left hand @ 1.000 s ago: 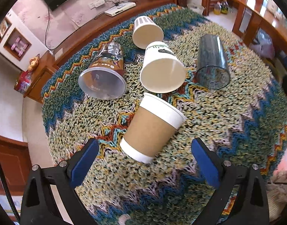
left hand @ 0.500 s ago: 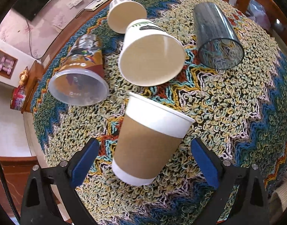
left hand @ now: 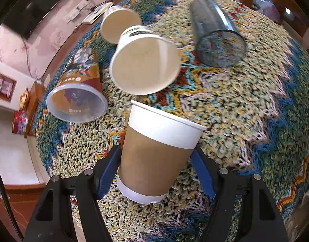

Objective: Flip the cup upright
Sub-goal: 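Lift the cup with the left gripper and rotate it rim-up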

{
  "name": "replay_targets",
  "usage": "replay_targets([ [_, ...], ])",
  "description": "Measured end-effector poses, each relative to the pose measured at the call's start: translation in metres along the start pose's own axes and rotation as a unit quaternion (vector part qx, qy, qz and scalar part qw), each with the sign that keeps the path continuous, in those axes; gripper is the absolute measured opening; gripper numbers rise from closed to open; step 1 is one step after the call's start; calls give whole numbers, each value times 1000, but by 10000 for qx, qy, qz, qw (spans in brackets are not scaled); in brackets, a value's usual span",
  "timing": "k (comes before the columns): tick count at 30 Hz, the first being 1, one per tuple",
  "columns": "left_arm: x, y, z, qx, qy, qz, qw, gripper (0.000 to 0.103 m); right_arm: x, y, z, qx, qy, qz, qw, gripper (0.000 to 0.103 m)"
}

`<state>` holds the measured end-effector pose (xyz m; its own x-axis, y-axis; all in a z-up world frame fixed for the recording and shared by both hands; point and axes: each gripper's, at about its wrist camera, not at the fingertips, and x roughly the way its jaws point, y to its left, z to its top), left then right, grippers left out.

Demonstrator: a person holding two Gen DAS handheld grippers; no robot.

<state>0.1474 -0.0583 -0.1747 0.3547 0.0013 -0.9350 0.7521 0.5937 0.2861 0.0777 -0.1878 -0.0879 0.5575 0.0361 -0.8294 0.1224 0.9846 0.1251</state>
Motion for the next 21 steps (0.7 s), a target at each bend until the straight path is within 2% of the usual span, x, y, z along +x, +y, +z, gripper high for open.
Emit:
replay_targets([
  [5, -19, -27, -9, 430, -150, 106, 9989, 74, -2, -6, -2, 83, 9, -58, 9999, 76],
  [8, -34, -44, -17, 565, -220, 22, 9982, 74, -3, -10, -6, 137, 39, -97, 9999, 76],
  [21, -67, -115, -55, 747, -296, -184, 9966, 74, -23, -19, -42, 186, 166, -165, 9996, 76],
])
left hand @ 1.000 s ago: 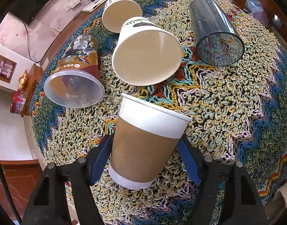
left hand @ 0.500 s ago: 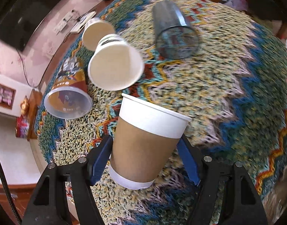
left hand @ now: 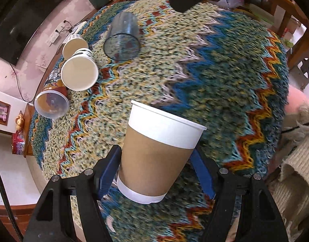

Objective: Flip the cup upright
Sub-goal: 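Lift the cup with the left gripper and rotate it rim-up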

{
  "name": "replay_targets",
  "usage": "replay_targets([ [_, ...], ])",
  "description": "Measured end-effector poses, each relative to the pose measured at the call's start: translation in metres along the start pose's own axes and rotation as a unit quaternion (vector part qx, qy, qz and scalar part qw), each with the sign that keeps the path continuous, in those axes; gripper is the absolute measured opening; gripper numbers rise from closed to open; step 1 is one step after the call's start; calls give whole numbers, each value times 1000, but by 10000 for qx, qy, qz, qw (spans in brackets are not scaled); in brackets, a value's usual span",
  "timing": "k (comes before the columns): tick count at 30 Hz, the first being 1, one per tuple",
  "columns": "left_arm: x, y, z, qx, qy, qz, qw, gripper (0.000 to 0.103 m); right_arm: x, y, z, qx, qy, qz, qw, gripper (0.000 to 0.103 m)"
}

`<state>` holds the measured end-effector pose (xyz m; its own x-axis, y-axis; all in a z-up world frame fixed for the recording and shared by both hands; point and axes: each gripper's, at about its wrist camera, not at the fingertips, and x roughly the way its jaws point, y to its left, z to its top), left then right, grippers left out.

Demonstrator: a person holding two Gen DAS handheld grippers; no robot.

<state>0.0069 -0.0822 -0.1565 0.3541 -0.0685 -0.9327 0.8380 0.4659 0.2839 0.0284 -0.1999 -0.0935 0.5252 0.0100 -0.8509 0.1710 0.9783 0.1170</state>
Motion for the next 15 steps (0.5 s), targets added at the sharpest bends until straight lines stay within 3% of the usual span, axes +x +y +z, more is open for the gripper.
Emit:
replay_targets([
  [7, -2, -13, -8, -520, 154, -215, 9983, 74, -12, -3, -17, -20, 3, -16, 10000, 76],
  [15, 7, -9, -16, -1553, 580, -592, 9844, 74, -20, -4, -24, -43, -45, 23, 10000, 76],
])
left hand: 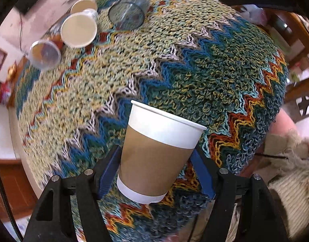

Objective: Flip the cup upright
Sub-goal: 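Lift the cup with the left gripper and rotate it rim-up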

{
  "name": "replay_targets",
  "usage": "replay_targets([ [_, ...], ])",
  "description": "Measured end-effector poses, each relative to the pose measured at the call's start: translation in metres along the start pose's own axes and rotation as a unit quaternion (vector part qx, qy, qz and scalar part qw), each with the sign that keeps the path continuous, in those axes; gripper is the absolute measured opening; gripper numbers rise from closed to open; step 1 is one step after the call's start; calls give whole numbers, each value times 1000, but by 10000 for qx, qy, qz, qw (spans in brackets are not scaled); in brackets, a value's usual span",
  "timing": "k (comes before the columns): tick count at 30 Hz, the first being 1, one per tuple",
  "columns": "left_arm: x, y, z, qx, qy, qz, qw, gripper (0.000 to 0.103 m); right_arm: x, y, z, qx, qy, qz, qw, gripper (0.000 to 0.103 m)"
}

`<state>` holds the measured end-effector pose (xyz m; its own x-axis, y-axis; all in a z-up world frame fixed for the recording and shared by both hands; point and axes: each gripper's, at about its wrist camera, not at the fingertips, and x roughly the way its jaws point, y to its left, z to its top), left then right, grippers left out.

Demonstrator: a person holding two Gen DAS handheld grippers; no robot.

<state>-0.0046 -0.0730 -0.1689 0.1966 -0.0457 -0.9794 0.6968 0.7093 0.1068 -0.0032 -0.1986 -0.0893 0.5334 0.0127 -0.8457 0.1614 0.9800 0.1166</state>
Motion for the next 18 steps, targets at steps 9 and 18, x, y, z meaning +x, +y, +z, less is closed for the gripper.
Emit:
replay_targets([
  [9, 11, 19, -10, -1285, 356, -578, 9894, 74, 0, -1, -6, -31, 37, 64, 10000, 76],
  [18, 22, 52, -16, -2360, 322, -894, 9671, 74, 2, 2, -14, -104, 120, 127, 9998, 76],
])
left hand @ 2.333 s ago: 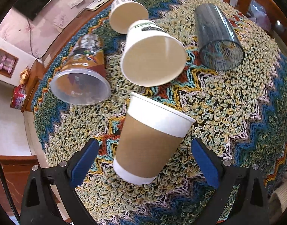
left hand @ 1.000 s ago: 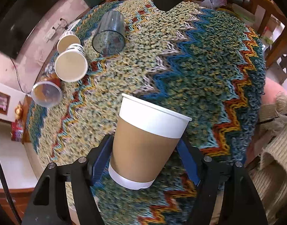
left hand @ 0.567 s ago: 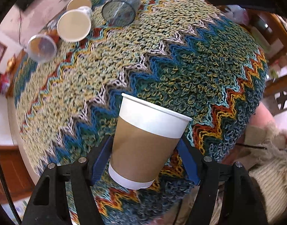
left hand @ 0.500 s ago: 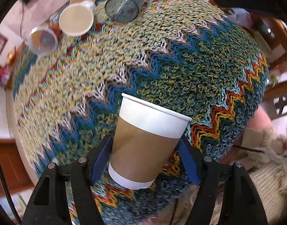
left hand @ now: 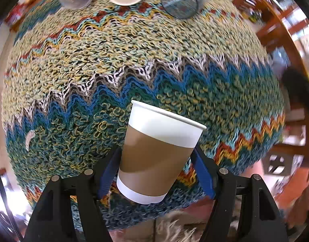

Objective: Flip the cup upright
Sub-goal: 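Lift the cup with the left gripper and rotate it rim-up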

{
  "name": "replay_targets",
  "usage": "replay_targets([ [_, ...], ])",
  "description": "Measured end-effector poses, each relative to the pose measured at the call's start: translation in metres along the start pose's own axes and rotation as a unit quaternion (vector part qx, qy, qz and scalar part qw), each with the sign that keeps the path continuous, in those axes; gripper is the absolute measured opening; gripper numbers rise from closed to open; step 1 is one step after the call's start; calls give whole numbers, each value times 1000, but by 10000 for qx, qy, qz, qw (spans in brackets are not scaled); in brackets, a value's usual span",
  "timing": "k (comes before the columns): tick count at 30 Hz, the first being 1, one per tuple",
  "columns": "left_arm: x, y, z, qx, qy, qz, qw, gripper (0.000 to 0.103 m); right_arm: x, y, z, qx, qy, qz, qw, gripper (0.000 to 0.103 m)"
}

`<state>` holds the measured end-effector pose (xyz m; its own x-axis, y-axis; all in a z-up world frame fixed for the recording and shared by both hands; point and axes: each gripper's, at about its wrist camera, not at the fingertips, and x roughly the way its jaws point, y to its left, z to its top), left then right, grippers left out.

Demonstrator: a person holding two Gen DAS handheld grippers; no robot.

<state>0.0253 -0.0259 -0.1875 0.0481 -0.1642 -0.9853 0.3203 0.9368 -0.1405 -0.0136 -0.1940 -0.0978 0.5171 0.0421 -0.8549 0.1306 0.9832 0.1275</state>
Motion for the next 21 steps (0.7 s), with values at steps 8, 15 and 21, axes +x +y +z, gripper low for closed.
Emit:
replay_targets([
  [8, 2, 16, 11, -372, -157, -47, 9992, 74, 4, 0, -4, 4, 76, 82, 9999, 76],
  [15, 1, -12, 25, -373, -178, 184, 9990, 76, 8, 0, -7, 68, 210, 327, 9992, 76],
  [21, -3, -12, 13, -482, -189, 298, 9982, 85, 11, 0, -11, 170, 367, 624, 9972, 76],
])
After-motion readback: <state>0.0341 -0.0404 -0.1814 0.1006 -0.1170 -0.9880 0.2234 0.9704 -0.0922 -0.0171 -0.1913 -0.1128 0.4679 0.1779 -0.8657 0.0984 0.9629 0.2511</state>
